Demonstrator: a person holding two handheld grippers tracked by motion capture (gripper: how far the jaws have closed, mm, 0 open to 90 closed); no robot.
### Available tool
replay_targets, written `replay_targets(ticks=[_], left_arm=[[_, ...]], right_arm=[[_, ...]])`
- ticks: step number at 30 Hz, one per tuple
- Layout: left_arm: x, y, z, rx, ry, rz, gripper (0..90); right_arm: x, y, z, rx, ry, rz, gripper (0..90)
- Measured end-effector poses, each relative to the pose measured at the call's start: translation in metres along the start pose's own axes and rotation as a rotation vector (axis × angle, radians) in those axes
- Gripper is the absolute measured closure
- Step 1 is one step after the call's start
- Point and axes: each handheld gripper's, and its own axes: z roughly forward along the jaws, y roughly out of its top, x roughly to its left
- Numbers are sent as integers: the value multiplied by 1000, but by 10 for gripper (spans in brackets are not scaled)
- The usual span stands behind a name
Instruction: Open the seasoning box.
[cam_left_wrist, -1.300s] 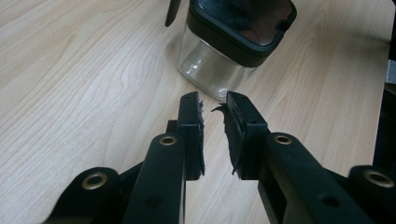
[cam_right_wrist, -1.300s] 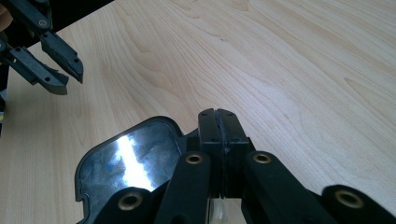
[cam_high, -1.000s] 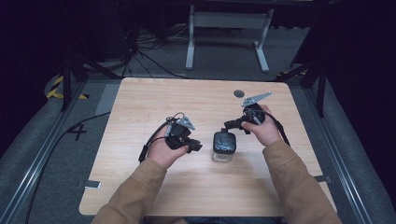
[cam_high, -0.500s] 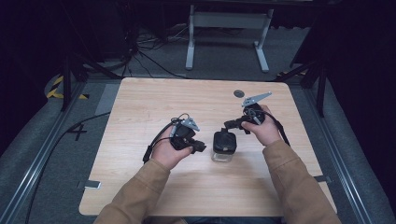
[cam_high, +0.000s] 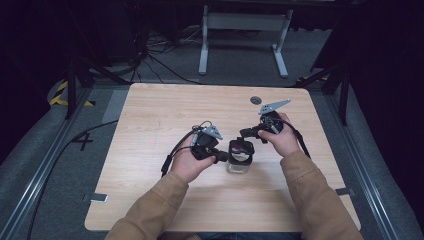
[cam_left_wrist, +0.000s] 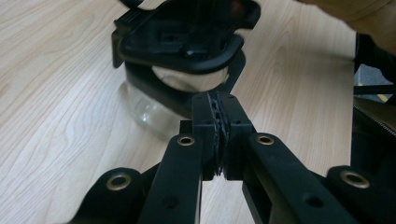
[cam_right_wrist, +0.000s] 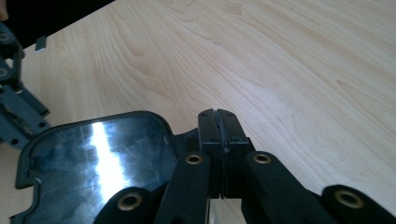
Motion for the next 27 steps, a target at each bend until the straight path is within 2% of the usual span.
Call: replay_targets(ticks=[2,3,6,9,11,13,15,18,19,23,27], left_arm=[[-1,1,2,-8,-2,4,876],[-1,1,3,-10,-2,2,877],[1,1,3,-16,-9,-2,880],[2,0,3,-16,-10,-3,878],[2,0,4,-19,-5,-2,877],[2,0,4,-13,-1,0,873],[2,1,5,-17,4,-4,868],[3,1,6,-12,11,2,864],[3,2,7,-21,6,-13,864],[4,4,8,-47,1,-23,867],[7,8,6,-80,-1,-32,869]], right_arm=[[0,-1,0,-8,-13,-6,900],[0,-2,-2,-33,-14,-8,900],[7,-5,-20,-84,-34,-33,900],[18,-18,-40,-68,-46,-56,900],[29,-35,-53,-38,-41,-69,900],[38,-49,-60,-34,-30,-70,900],[47,-62,-60,-35,-11,-79,900],[54,-72,-57,-41,0,-94,900],[56,-74,-56,-42,1,-95,900],[63,-76,-53,-55,0,-109,900],[70,-74,-46,-118,4,-118,900]])
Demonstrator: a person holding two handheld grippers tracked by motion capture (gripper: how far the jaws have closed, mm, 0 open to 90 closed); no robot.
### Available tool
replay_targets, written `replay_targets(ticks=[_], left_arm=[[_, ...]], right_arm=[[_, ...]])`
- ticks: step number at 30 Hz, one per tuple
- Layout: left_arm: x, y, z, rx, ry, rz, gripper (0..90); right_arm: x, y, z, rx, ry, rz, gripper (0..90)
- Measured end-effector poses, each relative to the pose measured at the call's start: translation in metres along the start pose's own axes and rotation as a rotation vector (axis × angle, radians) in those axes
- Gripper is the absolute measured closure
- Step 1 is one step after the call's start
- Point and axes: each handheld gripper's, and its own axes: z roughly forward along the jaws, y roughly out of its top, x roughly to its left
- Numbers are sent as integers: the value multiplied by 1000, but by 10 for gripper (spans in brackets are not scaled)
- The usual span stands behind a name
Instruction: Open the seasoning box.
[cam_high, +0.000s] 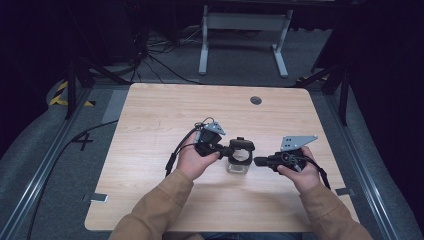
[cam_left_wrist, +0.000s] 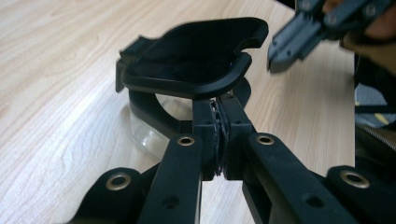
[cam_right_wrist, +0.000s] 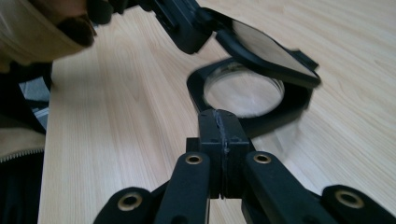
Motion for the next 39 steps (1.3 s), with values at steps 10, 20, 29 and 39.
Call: replay_targets(ticks=[10,20,29,39], left_arm=[[3,6,-4,-24,2,-3,867],[5,25,-3,-73,1,-12,851],[15,40,3,-105,74,-30,852],[24,47,10,-107,130,-59,863]], right_arm=[[2,0,17,-15,-18,-2,900],[11,-3,26,38,7,-43,900],[2,0,18,-19,-34,-7,900],[1,0,18,-16,-25,11,900]])
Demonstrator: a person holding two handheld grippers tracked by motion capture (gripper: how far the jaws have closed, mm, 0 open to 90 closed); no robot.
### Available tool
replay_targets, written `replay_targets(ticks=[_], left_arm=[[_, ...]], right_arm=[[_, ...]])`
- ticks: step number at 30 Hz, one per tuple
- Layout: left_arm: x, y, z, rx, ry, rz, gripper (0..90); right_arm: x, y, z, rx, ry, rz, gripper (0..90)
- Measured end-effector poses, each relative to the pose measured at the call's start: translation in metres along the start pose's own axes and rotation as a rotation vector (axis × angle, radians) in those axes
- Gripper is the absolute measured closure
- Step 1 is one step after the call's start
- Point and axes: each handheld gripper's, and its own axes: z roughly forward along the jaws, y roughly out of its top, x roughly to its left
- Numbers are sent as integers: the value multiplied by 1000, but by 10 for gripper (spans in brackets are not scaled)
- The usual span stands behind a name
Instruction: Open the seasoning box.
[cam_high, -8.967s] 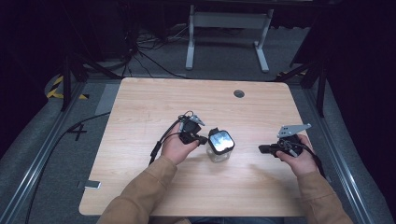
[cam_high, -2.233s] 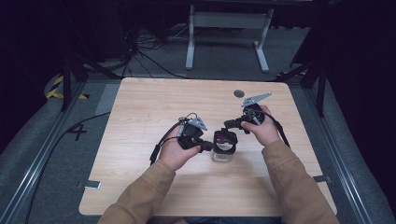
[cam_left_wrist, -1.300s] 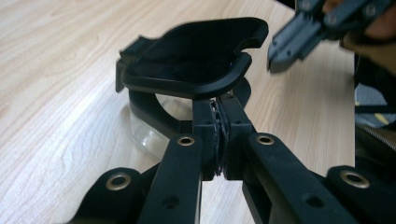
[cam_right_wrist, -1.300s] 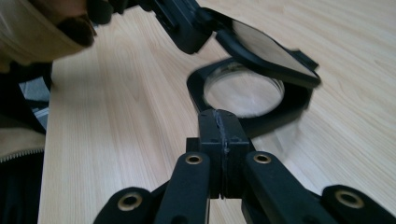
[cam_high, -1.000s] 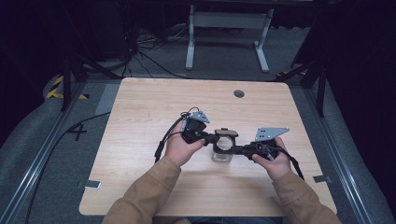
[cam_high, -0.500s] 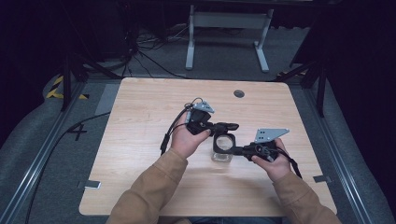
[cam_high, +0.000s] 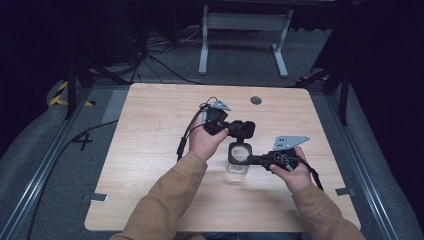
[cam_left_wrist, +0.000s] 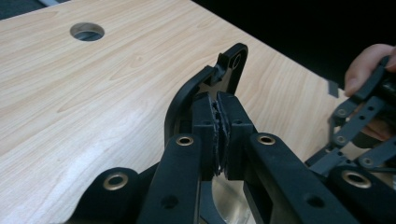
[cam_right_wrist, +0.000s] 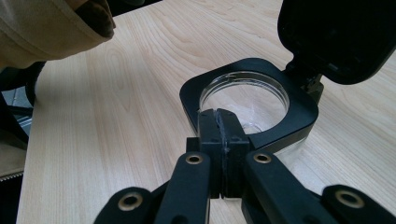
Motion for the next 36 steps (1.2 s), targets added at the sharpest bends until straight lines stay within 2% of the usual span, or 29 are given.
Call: replay_targets(ticks=[1,3,6,10,11,12,15,18,22,23,26,28,29,32,34,36], left_arm=[[-2,0,0,8,21,10,859],[-4,0,-1,17,34,21,843],[-5,0,-10,-6,3,27,812],[-8,-3,-22,6,-16,54,775],[-10,-7,-32,14,-27,65,771],[-10,-7,-32,14,-27,65,769],[-12,-13,-48,21,-24,79,764],[-12,-22,-63,25,-11,85,753],[-10,-35,-79,38,9,70,732],[-8,-40,-85,41,19,67,729],[-3,-54,-100,68,62,58,707],[1,-62,-108,99,89,50,686],[1,-62,-108,99,89,50,677],[6,-75,-118,98,118,30,659],[12,-83,-125,107,118,5,656],[17,-88,-131,127,139,-3,655]], right_arm=[[0,0,0,-1,-3,-3,900],[0,0,0,1,-3,-2,900],[0,0,0,-1,-4,-2,900],[1,1,-7,-38,5,10,900],[0,2,-12,-53,0,10,900],[0,2,-12,-53,0,10,900],[-3,3,-26,-82,-29,14,900],[-7,1,-37,-80,-60,26,900],[-12,-1,-50,-86,-87,39,896],[-13,-2,-53,-84,-94,46,864],[-17,-3,-63,-31,-132,64,720],[-19,-5,-68,-10,-128,83,616],[-19,-5,-68,-10,-128,83,616],[-21,-8,-79,3,-172,85,508],[-23,-10,-87,0,-197,82,463],[-25,-13,-93,1,-205,93,424]])
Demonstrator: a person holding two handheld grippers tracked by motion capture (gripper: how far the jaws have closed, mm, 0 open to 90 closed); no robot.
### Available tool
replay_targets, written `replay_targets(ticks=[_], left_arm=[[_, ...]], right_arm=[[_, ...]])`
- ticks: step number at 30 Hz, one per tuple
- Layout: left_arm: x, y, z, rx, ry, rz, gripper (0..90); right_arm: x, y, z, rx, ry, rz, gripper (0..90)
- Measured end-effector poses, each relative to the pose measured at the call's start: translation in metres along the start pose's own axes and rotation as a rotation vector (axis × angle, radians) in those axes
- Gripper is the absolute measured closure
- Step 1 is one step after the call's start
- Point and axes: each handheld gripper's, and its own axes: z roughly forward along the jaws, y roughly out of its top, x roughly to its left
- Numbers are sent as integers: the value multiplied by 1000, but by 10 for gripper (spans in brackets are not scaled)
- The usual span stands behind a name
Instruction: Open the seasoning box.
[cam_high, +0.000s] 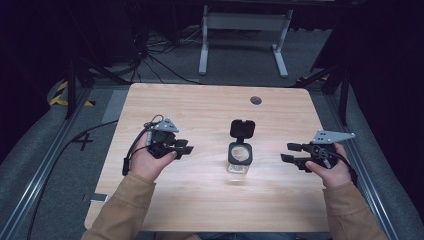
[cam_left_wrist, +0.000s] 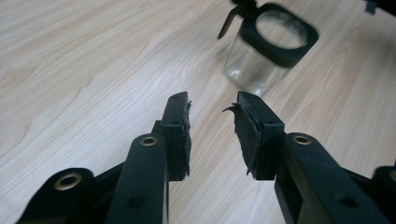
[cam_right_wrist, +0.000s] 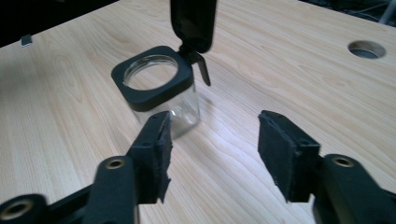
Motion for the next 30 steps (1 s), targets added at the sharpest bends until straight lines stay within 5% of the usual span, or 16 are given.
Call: replay_targets(ticks=[4,6,9,12,15,18,27,30], left_arm=[[14,-14,-7,36,32,-41,630],[22,-22,-5,66,13,-90,598],[32,-33,6,31,-32,-155,549],[37,-39,16,80,2,-126,500],[43,-46,25,115,12,-101,465],[48,-55,38,130,60,-79,411],[54,-67,54,177,69,-56,388],[51,-67,57,212,34,-30,389]], right_arm=[[-9,-6,-11,16,-35,9,391],[-13,-11,-14,28,-52,13,391],[-18,-21,-10,89,-71,25,380],[-23,-29,-1,182,-124,12,368],[-28,-38,7,220,-134,25,349],[-32,-47,16,234,-150,24,321],[-37,-68,38,245,-185,29,326],[-37,-70,40,225,-181,35,324]])
